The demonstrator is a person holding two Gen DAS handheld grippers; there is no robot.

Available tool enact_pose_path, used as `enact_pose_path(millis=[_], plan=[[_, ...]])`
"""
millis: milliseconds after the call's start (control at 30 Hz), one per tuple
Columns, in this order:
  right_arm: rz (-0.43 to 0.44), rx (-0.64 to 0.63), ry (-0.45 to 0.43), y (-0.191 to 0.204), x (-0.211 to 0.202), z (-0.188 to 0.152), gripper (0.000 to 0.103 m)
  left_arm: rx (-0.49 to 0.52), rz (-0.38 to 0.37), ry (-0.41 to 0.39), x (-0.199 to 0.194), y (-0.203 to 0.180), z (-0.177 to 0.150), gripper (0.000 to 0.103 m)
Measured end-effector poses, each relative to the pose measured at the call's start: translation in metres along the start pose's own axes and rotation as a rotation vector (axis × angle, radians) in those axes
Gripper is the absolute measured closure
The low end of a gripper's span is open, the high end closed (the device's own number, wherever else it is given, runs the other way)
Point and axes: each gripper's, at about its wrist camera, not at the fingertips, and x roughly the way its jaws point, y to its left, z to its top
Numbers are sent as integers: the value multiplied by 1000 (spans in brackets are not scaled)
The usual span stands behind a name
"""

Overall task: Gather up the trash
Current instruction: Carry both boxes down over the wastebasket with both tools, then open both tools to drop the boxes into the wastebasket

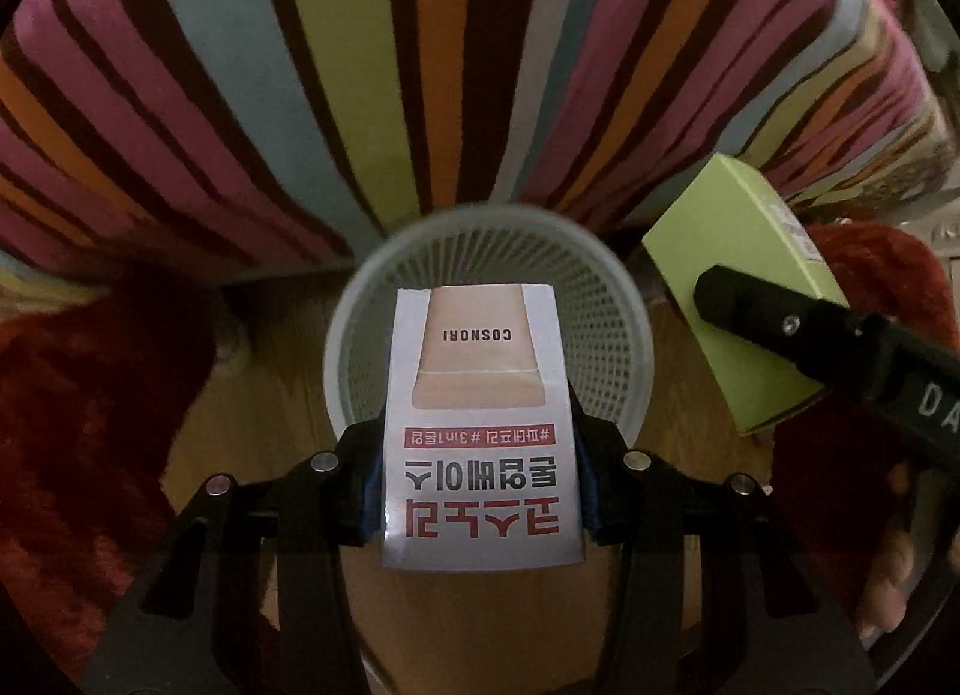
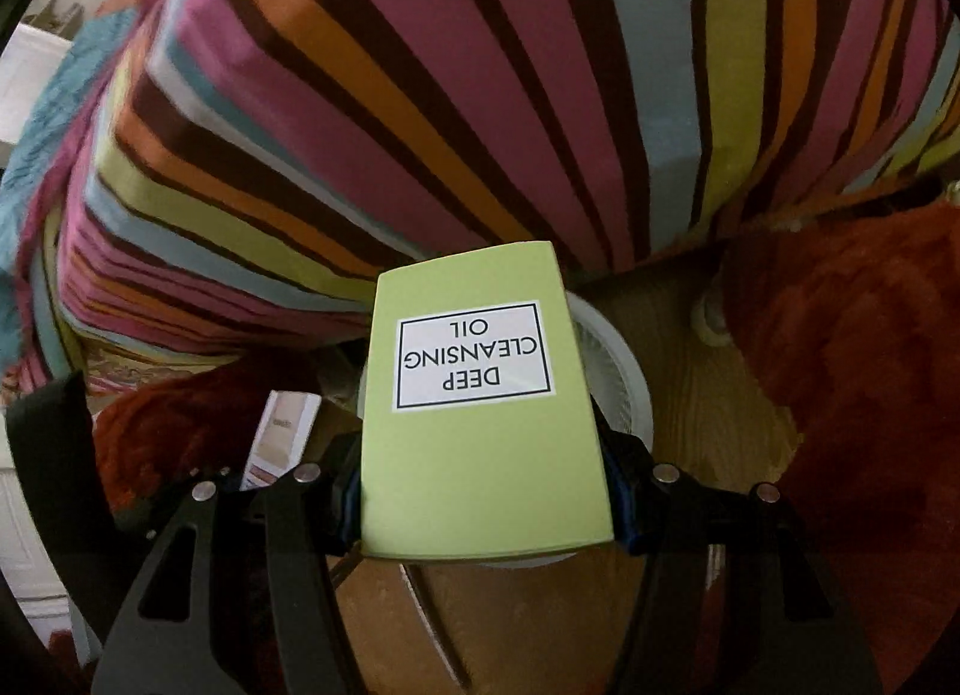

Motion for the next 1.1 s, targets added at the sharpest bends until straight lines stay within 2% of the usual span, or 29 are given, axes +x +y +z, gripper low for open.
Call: enact_pose_path(millis=[167, 400, 567, 733, 800, 833, 900, 1100], plan=[[-21, 71, 105, -9, 36, 5, 46, -77, -28, 122, 33, 12, -2, 55], [-57, 97, 199, -6, 73, 4, 46, -148, -43, 230, 60, 20, -5, 55], [-59, 123, 256, -14, 98, 0, 46, -182, -51, 263, 70, 25, -3, 55], [-51, 152, 277, -16, 103, -2, 45, -204, -69, 286, 84, 27, -3, 54], [-58, 164, 285, -14, 110, -1, 43, -210, -70, 295, 91, 28, -2, 42], [-68, 170, 288, -17, 108, -2, 35, -212, -65, 293, 92, 29, -3, 35], [-85, 188, 283, -20, 108, -2, 27, -217, -47, 287, 93, 29, -2, 34], [-101, 220, 265, -22, 101, 1, 26, -243, -39, 289, 95, 31, -1, 34]])
